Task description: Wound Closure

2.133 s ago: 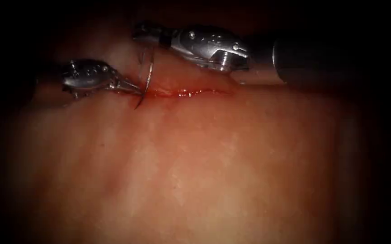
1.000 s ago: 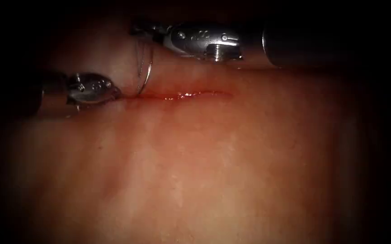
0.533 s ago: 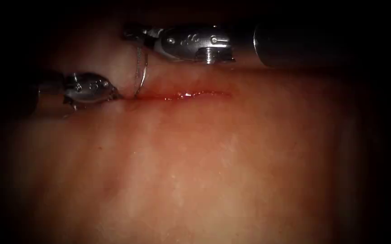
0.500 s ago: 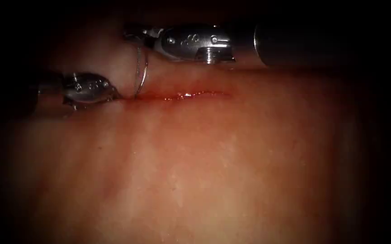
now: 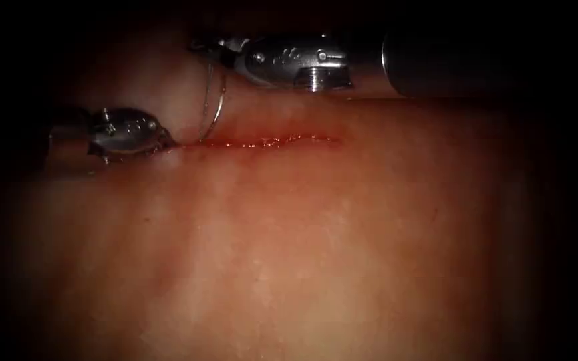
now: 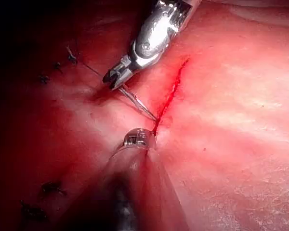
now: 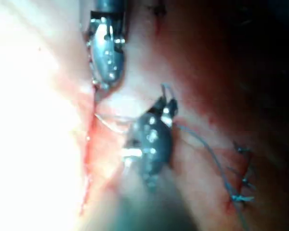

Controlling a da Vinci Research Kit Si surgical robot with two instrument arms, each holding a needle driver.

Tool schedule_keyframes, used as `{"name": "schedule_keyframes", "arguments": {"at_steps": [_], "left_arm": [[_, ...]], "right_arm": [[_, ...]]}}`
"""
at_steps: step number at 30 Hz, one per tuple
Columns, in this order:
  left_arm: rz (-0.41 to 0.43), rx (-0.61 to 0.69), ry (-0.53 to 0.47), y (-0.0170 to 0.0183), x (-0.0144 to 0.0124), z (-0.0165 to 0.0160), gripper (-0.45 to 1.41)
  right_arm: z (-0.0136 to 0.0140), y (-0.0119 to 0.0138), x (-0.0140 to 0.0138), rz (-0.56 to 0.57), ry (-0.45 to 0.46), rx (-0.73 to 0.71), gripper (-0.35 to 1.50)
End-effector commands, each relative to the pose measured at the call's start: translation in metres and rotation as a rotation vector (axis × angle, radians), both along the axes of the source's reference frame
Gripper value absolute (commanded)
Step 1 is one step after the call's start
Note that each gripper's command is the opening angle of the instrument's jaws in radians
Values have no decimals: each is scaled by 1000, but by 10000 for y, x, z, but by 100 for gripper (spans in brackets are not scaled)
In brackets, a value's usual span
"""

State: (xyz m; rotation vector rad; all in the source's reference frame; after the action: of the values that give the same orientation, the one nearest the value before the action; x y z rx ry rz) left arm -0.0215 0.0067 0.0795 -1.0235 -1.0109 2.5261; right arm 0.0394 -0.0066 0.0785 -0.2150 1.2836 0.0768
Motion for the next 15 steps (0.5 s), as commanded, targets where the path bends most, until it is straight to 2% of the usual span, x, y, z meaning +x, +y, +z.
{"name": "schedule_keyframes", "arguments": {"at_steps": [1, 15], "left_arm": [[-3, -4, 0, 5, -4, 6, -45], [-12, -8, 5, 9, 6, -1, -45]], "right_arm": [[1, -1, 14, -6, 11, -5, -35], [-5, -14, 19, -67, 26, 4, -35]]}}
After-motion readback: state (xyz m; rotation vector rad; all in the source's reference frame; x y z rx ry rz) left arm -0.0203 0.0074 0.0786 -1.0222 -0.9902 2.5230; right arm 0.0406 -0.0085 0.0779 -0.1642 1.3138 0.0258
